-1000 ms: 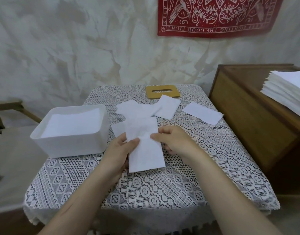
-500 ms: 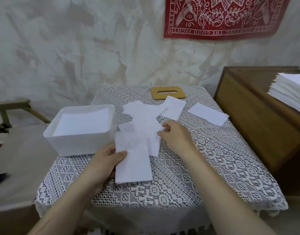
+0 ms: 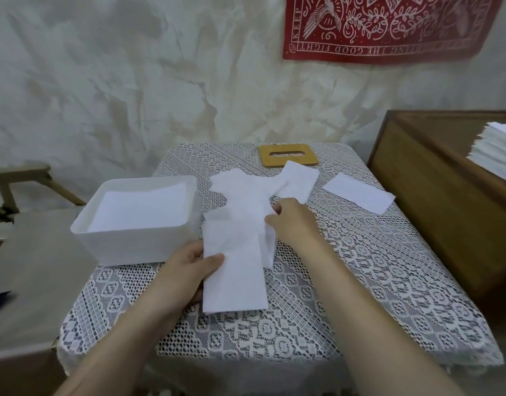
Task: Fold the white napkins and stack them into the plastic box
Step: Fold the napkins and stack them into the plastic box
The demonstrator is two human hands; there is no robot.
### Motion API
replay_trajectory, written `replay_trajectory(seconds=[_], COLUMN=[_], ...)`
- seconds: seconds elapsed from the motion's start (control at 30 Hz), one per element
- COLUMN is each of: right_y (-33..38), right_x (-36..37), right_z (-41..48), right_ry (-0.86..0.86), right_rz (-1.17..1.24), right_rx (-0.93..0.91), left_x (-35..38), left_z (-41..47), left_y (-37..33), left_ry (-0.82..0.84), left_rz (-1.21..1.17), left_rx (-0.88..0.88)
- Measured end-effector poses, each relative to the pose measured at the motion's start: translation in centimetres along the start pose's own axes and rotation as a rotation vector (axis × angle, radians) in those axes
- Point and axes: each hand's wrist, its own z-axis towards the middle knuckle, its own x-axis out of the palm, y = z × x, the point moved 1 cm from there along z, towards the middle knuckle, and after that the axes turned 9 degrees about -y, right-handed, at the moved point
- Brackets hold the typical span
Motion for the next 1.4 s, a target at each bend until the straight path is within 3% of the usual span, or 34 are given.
replay_trajectory(seconds=[0.23, 0.4, 0.7, 0.83, 1.07, 1.23, 1.4], right_y=[-4.0, -7.5, -8.5, -8.8, -10.6, -11.0, -10.9], right_x=[-5.2, -7.2, -7.4, -7.9, -8.6, -10.0, -9.1], right_z=[-0.6, -1.3, -0.8, -0.6, -0.6, -1.4, -1.2], right_ry=[-0.154, -0.123, -0.303, -0.278, -0.131, 0.035, -0.005], right_rz=[0.252, 0.082, 0.066, 0.267, 0.357, 0.457, 0.417], right_rx=[0.103, 0.094, 0.012, 0.047, 0.172, 0.148, 0.135], left_x=[1.8, 3.4, 4.9, 4.8, 4.9, 5.0, 5.4], left_z=[0.5, 0.9, 1.9, 2.2, 2.1, 2.1, 2.0], left_y=[-0.7, -0.9, -1.5, -1.7, -1.8, -1.7, -1.8], left_ry=[0.011, 0.011, -0.018, -0.033, -0.046, -0.054, -0.035], left_rz=[-0.013, -0.019, 0.012, -0.001, 0.044, 0.044, 0.045], left_rx=[0.011, 0.025, 0.095, 0.088, 0.114, 0.106, 0.107])
